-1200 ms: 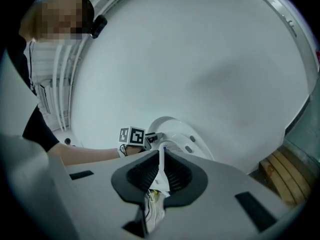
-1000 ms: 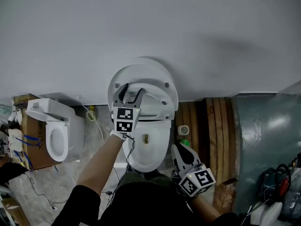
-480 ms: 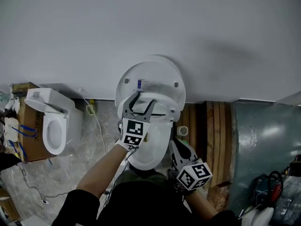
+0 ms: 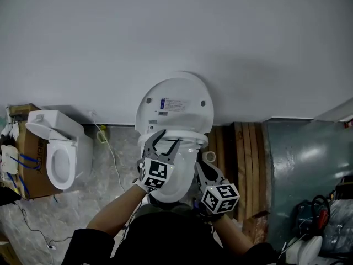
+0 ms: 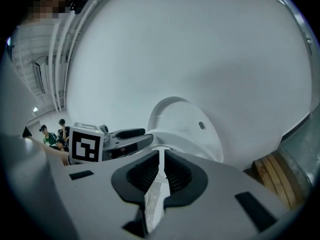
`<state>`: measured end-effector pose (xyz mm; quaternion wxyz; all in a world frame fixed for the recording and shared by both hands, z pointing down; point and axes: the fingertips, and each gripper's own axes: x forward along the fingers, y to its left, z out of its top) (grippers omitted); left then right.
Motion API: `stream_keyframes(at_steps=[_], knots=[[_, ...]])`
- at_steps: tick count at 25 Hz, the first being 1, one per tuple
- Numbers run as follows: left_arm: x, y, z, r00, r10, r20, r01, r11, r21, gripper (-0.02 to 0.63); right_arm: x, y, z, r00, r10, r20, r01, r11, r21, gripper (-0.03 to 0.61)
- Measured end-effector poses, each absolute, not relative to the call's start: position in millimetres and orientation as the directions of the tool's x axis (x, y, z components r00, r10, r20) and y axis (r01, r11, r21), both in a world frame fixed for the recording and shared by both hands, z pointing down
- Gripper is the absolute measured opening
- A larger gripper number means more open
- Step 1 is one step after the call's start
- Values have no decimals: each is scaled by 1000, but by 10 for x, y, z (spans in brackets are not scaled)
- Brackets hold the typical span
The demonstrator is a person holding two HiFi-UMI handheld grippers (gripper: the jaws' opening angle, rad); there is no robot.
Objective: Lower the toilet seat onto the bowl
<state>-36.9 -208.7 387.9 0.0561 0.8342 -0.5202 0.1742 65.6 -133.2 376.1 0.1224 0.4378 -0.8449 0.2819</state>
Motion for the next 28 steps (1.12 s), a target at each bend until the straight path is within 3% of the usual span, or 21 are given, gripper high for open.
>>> stream_keyframes(at_steps=[6,10,12,15,28], knots=[[-372,-1697,3968,462,-796,390,-872,-488,38,238,569,-1256,3816,-550,-660,511,-834,469,-291,53],[-302,-1441,4062,494,-760,422,-846,-532,34,238,527,-1114,3869,-542,-633,553,-832,497,-246,60],[-289,-1325,4103,510,-744,431,-832,-554,28,238,495,-1036,3924,-514,-622,590,-828,540,-153,145],[-313,-1186,4175,526,-724,446,-819,-573,35,238,470,-963,4040,-466,-613,639,-818,573,-47,186],[-400,-672,4475,580,-649,493,-778,-621,97,238,372,-705,4353,-280,-659,698,-680,650,340,188]])
